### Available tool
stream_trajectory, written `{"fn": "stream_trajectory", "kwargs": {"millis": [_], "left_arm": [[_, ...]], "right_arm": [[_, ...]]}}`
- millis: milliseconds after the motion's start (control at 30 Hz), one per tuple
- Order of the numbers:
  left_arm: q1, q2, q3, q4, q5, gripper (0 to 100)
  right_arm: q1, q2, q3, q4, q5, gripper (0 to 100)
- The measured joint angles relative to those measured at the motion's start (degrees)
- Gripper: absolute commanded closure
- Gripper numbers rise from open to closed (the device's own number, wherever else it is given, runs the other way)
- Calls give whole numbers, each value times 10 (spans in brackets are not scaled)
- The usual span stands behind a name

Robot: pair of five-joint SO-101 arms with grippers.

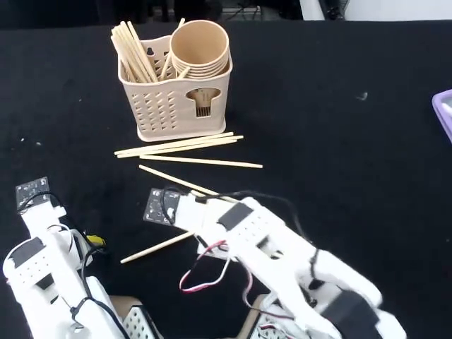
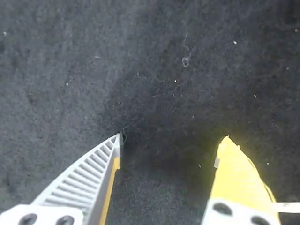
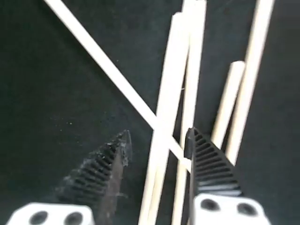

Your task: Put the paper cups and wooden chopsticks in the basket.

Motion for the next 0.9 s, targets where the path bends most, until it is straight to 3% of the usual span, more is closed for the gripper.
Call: {"fn": "stream_trajectory", "kwargs": {"millis": [100, 300, 633, 833, 900], "left_arm": [[0, 0, 0, 0, 0, 679], [0, 0, 0, 0, 0, 679], [0, 0, 0, 0, 0, 679], [0, 0, 0, 0, 0, 679], [0, 0, 0, 0, 0, 679]], "right_arm": [[0, 25, -13, -5, 12, 988], [29, 22, -18, 16, 28, 988], [157, -178, -13, 122, 98, 988], [136, -208, 83, 121, 100, 979], [130, -208, 109, 113, 100, 918]]}}
